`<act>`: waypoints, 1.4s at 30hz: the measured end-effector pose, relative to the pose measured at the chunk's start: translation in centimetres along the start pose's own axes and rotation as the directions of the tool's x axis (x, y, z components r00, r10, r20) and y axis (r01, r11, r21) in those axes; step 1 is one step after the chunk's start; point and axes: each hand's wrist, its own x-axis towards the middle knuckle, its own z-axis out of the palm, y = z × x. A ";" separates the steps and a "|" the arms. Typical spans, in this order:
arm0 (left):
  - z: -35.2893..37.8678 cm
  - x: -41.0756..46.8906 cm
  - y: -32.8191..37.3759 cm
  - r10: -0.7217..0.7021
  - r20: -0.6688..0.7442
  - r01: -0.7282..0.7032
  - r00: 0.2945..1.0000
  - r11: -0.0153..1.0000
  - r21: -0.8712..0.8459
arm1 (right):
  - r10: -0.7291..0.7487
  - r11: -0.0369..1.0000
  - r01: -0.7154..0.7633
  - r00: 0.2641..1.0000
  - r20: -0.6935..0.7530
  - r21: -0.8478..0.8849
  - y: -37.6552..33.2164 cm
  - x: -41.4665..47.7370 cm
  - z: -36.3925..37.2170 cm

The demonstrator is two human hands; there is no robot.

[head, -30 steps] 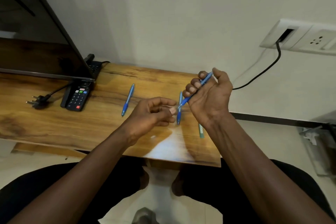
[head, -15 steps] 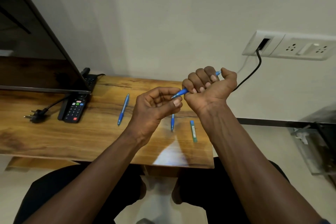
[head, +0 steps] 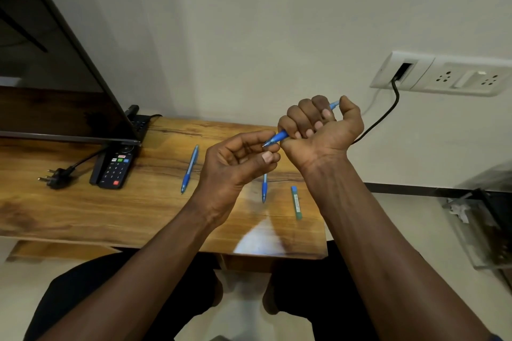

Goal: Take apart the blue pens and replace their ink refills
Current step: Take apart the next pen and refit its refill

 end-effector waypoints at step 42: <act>-1.0 -0.2 -0.5 -0.139 0.131 0.158 0.982 0.977 -0.142 | 0.059 0.985 -0.036 0.989 0.134 -0.168 -1.2 0.1 0.0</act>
